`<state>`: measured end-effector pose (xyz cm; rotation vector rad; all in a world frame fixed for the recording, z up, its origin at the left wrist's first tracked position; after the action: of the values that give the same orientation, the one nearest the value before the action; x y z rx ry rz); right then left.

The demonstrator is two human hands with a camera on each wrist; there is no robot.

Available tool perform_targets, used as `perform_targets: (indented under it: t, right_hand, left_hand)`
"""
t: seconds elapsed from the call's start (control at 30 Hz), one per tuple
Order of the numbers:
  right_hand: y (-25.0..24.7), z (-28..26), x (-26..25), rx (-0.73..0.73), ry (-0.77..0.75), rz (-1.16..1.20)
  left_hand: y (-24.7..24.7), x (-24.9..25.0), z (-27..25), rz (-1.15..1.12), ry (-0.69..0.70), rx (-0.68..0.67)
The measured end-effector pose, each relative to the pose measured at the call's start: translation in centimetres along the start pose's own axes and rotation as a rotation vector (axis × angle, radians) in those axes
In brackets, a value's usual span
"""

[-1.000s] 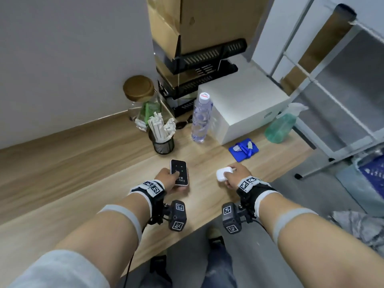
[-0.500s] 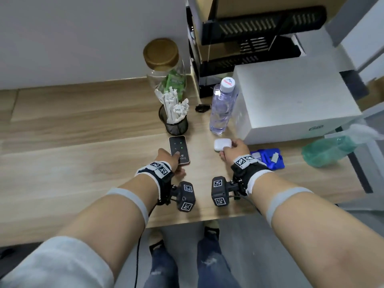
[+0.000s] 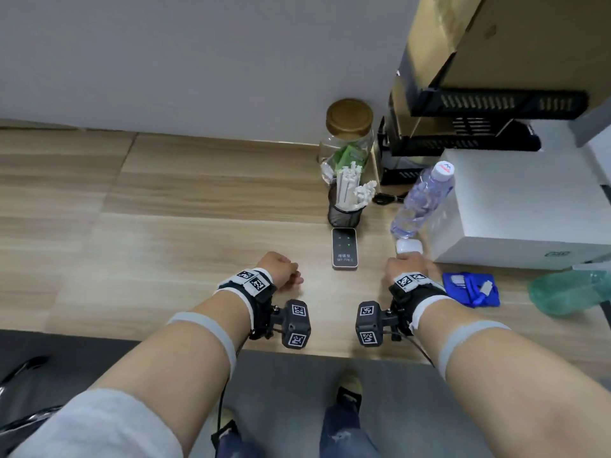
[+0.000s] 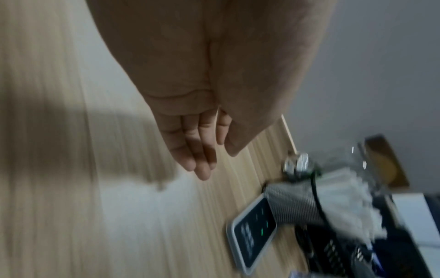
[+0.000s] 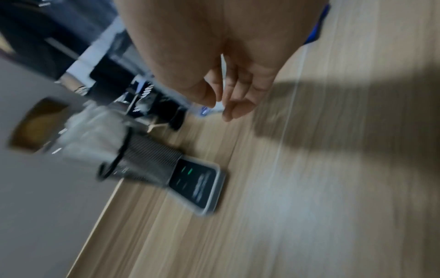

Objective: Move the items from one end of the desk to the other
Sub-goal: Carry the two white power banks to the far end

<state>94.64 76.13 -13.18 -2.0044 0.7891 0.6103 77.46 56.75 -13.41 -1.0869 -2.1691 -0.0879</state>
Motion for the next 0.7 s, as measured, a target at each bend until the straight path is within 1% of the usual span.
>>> perform_targets:
  t: [0.07,0.17,0.27,0.3,0.37,0.53,0.7]
  right_hand:
    - [2.7,-2.5,-1.8,-0.098,-0.036,-0.002]
    - [8.9,-6.6,-4.3,-0.249,-0.052,0.111]
    - [15.7,-10.3,-6.3,-0.309,-0.044,0.221]
    - [18.0,-12.2,-7.2,-0.333,-0.047,0.244]
    - [21.7,-17.7,-10.1,-0.372,-0.086,0.277]
    - [31.1,-28.6,-15.8,-0.493,-0.188,0.246]
    - [41.5,-36.1,-19.8,-0.628,-0.27,0.195]
  left_hand:
    - [-3.9,-0.5,-0.6,0.012,0.021,0.009]
    - [-10.9,-1.6,-1.9,-0.008,0.048,0.03]
    - [-19.1,-3.2,-3.5,-0.017,0.097,0.079]
    - [-22.1,-3.7,-4.1,-0.016,0.107,0.092]
    - [-28.4,-5.2,-5.4,-0.046,0.129,0.134]
    - [-43.1,-9.3,-9.0,-0.095,0.176,0.23]
    - [-54.1,-13.4,-11.1,-0.142,0.152,0.344]
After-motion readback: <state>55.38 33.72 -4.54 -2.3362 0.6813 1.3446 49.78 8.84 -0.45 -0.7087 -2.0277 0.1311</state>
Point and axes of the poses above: each hand's wrist, its own z-axis towards the middle knuckle, its own y-axis out of the palm, x = y × z, the point moved 2 cm from there along z, towards the middle knuckle, and after that the axes turned 9 degrees about z, right-handed, at the moved point
